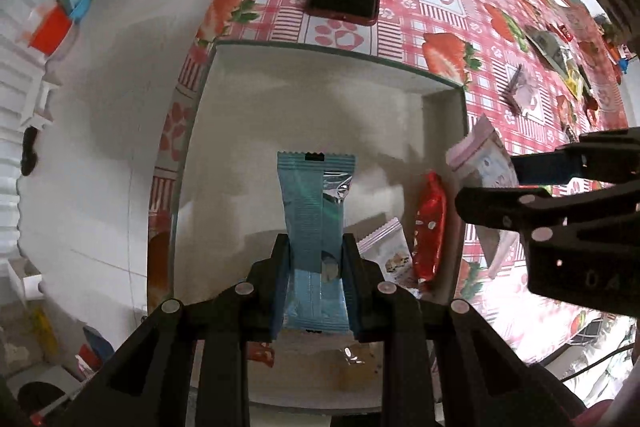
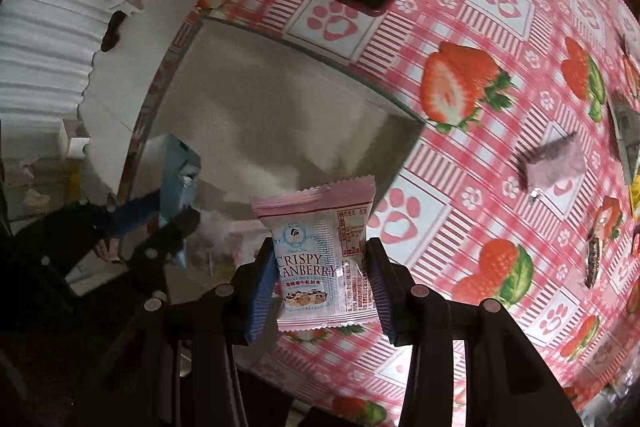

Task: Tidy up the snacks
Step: 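Carry the blue bar and cranberry packet into the white tray and open both tools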

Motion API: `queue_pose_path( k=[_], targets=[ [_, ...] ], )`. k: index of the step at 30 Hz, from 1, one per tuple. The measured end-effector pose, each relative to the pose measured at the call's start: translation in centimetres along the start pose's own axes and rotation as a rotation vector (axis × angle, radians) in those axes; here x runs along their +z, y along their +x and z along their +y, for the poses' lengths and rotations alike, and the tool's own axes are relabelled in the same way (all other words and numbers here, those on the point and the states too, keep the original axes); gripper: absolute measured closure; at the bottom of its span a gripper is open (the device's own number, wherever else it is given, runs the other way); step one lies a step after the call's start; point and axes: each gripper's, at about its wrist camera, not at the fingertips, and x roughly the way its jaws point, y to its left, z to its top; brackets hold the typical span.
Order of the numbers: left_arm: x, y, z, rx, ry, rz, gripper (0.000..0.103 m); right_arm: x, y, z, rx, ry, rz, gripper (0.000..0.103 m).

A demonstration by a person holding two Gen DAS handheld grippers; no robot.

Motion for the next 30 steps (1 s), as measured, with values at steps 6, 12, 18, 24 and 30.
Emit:
queue_pose_path(
  k=[6, 12, 18, 24, 30],
  targets=[
    [-0.3, 0.5, 0.2, -0.002, -0.005, 0.015, 0.076, 1.3, 1.6, 1.7, 0.018, 0.009, 0.02, 0.057],
    [-0.7, 0.9, 0.5, 0.0, -0.011, 0.032, 0.076, 1.7, 2.7, 2.5, 0.038, 0.025, 0.037, 0.057],
    [-1.1, 1.0, 0.6, -0.001, -0.006, 0.042, 0.075, 2.3, 3.7, 3.3, 0.044, 0.025, 0.044, 0.057],
    [-1.7, 0.2, 0.1, -0.007, 0.021, 0.017, 0.035, 1.3, 3.0, 2.1, 0.046, 0.037, 0.047, 0.056],
    [-1.8, -0.3, -0.9, -0.003, 0.046, 0.018, 0.027, 0.6, 1.9, 0.4, 0.041, 0.059, 0.007, 0.017]
  ],
)
